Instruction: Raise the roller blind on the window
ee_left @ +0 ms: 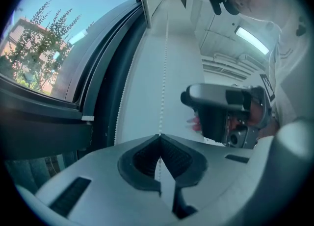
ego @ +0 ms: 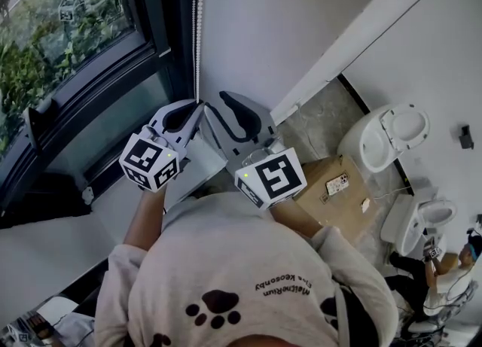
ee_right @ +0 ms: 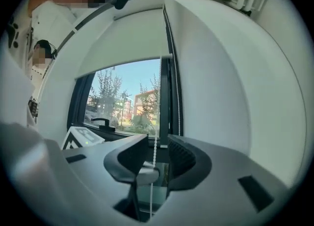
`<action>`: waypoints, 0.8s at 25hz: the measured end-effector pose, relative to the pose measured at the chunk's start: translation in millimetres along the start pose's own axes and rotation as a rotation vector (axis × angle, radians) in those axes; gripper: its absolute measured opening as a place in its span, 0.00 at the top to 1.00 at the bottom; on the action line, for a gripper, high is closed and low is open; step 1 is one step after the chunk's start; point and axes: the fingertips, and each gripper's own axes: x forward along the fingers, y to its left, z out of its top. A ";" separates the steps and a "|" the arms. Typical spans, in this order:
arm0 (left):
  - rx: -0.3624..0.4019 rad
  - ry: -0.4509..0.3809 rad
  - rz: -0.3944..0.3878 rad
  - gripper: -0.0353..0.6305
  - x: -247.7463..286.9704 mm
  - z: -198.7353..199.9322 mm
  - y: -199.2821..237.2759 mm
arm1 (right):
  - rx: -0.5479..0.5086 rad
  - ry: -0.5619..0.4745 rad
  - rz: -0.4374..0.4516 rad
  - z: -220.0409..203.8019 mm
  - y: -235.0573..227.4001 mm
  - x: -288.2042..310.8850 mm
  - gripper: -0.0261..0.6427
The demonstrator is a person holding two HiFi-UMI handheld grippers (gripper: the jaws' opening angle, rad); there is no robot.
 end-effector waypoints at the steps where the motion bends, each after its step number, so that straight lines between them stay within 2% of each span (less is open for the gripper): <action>1: 0.000 0.000 -0.001 0.94 0.1 0.0 -0.2 | -0.014 -0.008 0.001 9.2 0.5 4.0 0.79; 12: 0.000 -0.010 -0.004 0.94 0.1 0.0 -6.9 | -0.047 -0.085 0.009 71.5 1.2 39.6 0.86; 20: 0.005 -0.018 -0.011 0.94 1.0 -0.8 -10.2 | -0.086 -0.111 -0.011 91.4 -5.2 46.0 0.91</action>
